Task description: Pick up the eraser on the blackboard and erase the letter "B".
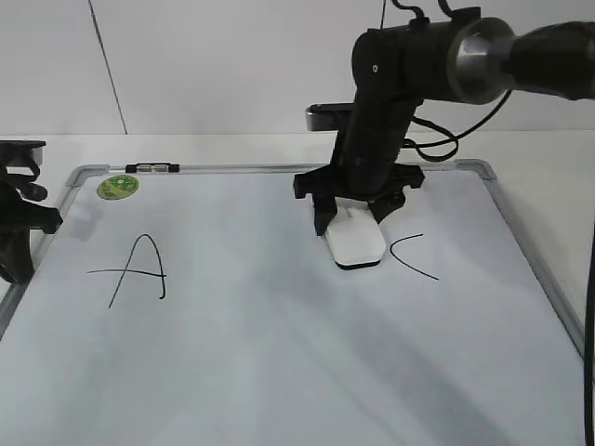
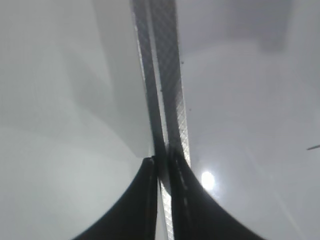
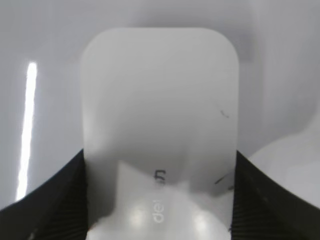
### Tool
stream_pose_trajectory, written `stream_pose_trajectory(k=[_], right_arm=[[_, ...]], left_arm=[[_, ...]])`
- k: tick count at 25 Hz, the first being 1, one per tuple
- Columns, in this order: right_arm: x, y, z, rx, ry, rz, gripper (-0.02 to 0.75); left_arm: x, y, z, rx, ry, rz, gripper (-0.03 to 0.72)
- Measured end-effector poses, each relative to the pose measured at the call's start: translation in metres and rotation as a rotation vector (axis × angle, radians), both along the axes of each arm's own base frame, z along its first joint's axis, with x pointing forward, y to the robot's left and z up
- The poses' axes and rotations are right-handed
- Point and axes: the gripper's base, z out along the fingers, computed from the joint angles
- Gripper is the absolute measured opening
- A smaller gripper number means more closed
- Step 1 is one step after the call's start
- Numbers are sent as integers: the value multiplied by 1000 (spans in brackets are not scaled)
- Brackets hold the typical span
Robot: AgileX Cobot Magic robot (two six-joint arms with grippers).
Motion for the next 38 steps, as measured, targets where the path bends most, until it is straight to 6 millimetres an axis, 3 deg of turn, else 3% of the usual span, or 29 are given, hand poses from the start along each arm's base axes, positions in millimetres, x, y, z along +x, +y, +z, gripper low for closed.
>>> stream_pose_trajectory(k=[5, 11, 17, 26, 30, 38], right_arm=[[-14, 27, 0, 21, 11, 52, 519], [-21, 39, 1, 33, 18, 76, 519], [-17, 31, 0, 18, 14, 59, 519], [7, -16, 1, 7, 9, -56, 519], [8, -17, 1, 4, 11, -60, 519], [-3, -2, 1, -18, 39, -16, 519]], left_arm=[[0, 0, 0, 0, 2, 0, 21], [0, 0, 0, 0, 2, 0, 21], [0, 0, 0, 0, 2, 0, 21], [0, 0, 0, 0, 2, 0, 21], [0, 0, 0, 0, 2, 0, 21], [0, 0, 0, 0, 5, 0, 21]])
